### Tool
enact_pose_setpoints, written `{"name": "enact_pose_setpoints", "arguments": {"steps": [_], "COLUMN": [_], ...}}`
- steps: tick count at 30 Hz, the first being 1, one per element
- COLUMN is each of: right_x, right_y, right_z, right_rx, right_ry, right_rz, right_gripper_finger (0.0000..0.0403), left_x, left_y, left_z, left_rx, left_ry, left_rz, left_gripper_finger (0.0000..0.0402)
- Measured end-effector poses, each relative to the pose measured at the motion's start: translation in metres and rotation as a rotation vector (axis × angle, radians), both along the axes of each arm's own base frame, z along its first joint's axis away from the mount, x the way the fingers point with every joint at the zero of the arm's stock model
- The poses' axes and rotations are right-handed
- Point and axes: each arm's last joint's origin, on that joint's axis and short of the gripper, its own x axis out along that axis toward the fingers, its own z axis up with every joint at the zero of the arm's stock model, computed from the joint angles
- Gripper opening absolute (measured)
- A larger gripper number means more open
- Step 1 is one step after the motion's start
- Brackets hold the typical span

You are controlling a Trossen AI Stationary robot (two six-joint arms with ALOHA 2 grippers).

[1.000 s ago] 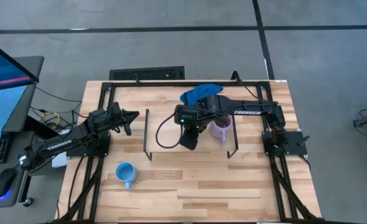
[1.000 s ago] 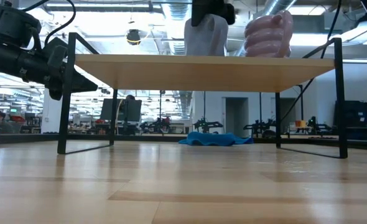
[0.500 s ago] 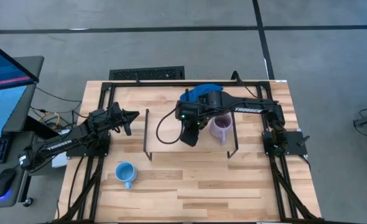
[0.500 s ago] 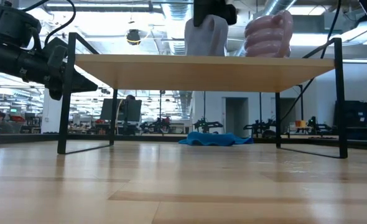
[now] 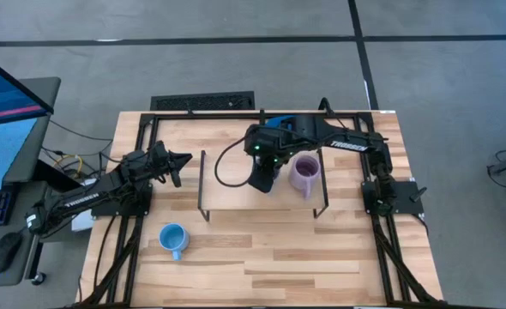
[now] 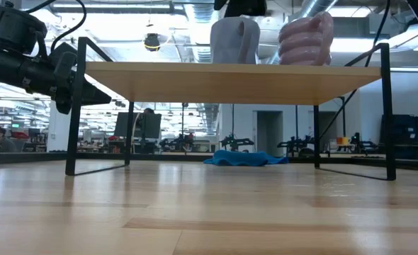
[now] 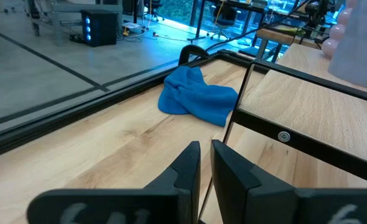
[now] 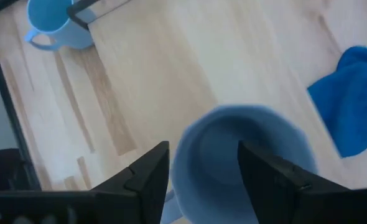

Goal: Stack small to large cups/mugs on shelf
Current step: Put the light blue mug on the shelf

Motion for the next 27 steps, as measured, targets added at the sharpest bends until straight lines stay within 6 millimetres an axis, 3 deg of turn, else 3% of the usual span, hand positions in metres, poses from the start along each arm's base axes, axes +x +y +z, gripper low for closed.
{"name": "enact_pose_setpoints", "arguments": {"steps": [10,14,20,24,27], "right_x": [-0.004,-0.015,-0.06,-0.103,-0.134], "right_y": [-0.027,-0.038,-0.044,-0.033,-0.025], "right_z": [0.0,0.017,0.072,0.112,0.13], "right_rx": [-0.061,-0.136,-0.325,-0.395,-0.472], "right_ry": [0.033,-0.039,-0.238,-0.398,-0.453], "right_rz": [0.048,0.081,0.091,0.132,0.113], "right_gripper_finger": [0.0195,0.0173,0.0126,0.0102,0.0085], "left_x": [0.0,0.0,0.0,0.0,0.0], "left_y": [0.0,0.0,0.0,0.0,0.0], "left_z": [0.0,0.0,0.0,0.0,0.0], "left_rx": [0.0,0.0,0.0,-0.015,-0.017], "left_ry": [0.0,0.0,-0.001,-0.006,-0.004], "left_rz": [0.0,0.0,0.0,0.002,0.002], "left_gripper_finger": [0.0027,0.0027,0.0027,0.0027,0.0027]}}
